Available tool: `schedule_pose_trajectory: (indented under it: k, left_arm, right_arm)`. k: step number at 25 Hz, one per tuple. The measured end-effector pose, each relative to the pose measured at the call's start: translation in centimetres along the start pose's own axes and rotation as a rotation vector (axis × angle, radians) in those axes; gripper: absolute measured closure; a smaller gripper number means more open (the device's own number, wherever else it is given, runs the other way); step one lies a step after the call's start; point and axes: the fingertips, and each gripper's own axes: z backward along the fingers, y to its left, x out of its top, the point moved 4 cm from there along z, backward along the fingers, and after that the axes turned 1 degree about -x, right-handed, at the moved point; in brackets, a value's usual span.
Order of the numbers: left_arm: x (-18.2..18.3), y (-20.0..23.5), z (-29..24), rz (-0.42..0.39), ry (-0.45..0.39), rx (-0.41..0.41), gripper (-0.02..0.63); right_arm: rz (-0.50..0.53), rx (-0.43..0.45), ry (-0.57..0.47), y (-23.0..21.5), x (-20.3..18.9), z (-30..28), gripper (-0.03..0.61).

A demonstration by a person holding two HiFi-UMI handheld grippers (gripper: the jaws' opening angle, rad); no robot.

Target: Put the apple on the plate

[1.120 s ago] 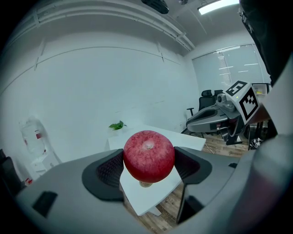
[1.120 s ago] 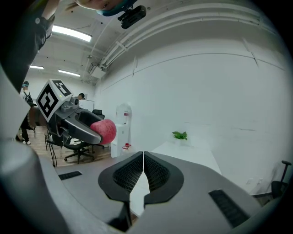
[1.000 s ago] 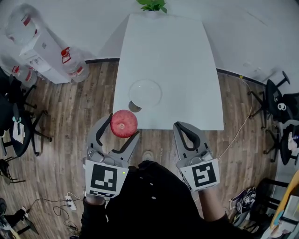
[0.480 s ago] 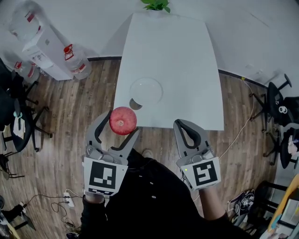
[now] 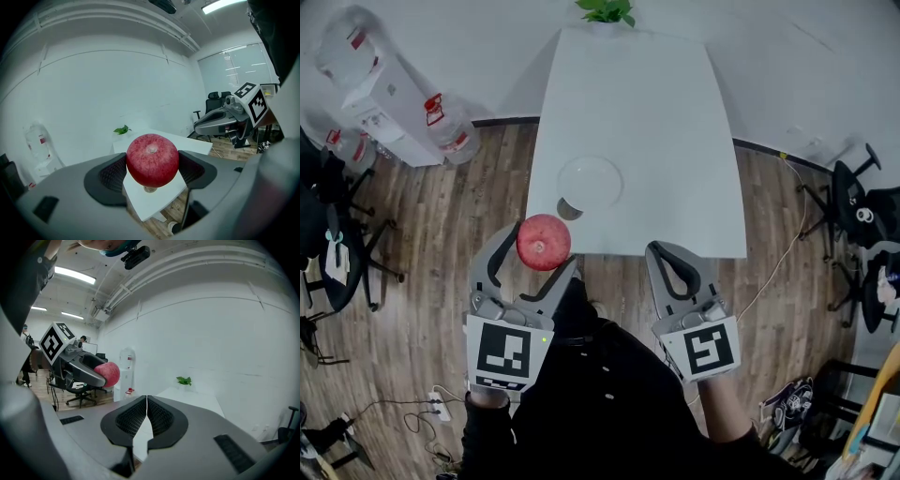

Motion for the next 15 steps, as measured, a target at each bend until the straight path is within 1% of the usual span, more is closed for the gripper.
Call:
schedule_pose_trajectory:
  k: [2,7,15]
  left_arm:
    - [0.0,0.1,-0.2,-0.025,-0.010,-0.012,0.256]
    - [-0.2,0.5,-1.1,-0.030,-0.013,-0.031,0.256]
    - [-0.2,1.7,-4.8,-0.007,0.008,-0.055,0.256]
  right_arm:
    - [-0.004,-0.007,-0.003,0.0,0.0,-0.1,0.535]
    - [-0.009,-0.028,0.001,-0.3,0.0,-0.5,0.535]
    - [-0.017,-0.054,0.026,-1.9,0.0,-2.7,0.535]
